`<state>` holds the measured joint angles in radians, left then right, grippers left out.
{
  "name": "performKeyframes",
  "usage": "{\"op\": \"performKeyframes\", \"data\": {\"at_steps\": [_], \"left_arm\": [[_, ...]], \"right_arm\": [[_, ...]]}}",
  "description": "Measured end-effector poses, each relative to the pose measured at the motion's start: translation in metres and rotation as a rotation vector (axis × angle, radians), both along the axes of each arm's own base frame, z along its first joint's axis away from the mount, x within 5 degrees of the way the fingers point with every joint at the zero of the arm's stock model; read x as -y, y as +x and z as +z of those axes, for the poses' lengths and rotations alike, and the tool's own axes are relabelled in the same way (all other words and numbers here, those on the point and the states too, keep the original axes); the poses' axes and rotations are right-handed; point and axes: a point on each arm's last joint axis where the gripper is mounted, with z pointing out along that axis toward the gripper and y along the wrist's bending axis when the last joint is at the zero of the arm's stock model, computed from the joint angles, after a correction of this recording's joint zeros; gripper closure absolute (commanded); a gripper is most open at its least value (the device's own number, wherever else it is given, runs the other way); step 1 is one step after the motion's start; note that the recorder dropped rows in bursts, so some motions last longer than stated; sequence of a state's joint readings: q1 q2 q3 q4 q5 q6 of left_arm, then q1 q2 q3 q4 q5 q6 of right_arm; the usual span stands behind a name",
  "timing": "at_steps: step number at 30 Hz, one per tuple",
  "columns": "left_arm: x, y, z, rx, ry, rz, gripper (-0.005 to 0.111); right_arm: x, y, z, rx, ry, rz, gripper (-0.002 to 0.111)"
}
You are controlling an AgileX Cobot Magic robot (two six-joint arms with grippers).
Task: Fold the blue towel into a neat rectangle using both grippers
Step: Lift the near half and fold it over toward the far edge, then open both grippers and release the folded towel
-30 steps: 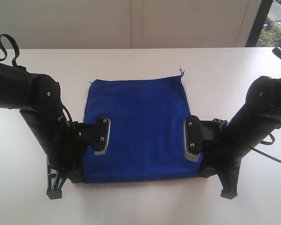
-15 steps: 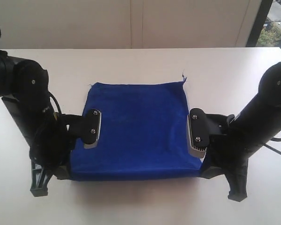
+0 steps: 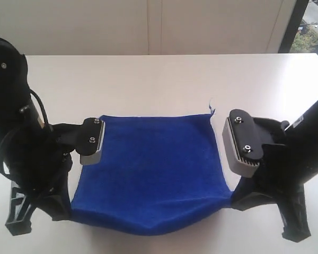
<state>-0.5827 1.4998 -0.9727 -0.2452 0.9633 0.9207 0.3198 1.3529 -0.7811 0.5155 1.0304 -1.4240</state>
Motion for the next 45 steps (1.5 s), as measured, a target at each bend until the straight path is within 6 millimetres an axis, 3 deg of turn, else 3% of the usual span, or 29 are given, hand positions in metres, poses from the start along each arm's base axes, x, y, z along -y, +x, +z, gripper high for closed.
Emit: {"op": "performKeyframes", "data": {"at_steps": [10, 17, 19, 30, 37, 41, 45], "left_arm": [[0.002, 0.026, 0.006, 0.254, -0.009, 0.134, 0.107], [0.002, 0.058, 0.020, 0.580, -0.044, 0.257, 0.107], [0.004, 0.068, 0.020, 0.671, -0.055, 0.267, 0.107], [0.003, 0.113, 0.002, 0.771, -0.064, 0.341, 0.107], [0.006, 0.124, -0.011, 0.780, -0.081, 0.337, 0.106], [0.006, 0.125, -0.011, 0.783, -0.081, 0.333, 0.066], [0.006, 0.125, -0.011, 0.786, -0.078, 0.329, 0.057]], "right_arm": [[0.002, 0.033, 0.007, 0.334, 0.019, -0.202, 0.108], [0.006, 0.059, 0.019, 0.609, 0.045, -0.341, 0.108], [0.007, 0.071, 0.013, 0.663, 0.035, -0.380, 0.108], [-0.001, 0.119, -0.019, 0.721, -0.016, -0.440, 0.108], [-0.006, 0.144, -0.041, 0.731, -0.044, -0.458, 0.107], [-0.006, 0.144, -0.042, 0.729, -0.046, -0.458, 0.075], [-0.006, 0.144, -0.042, 0.729, -0.046, -0.458, 0.068]]}}
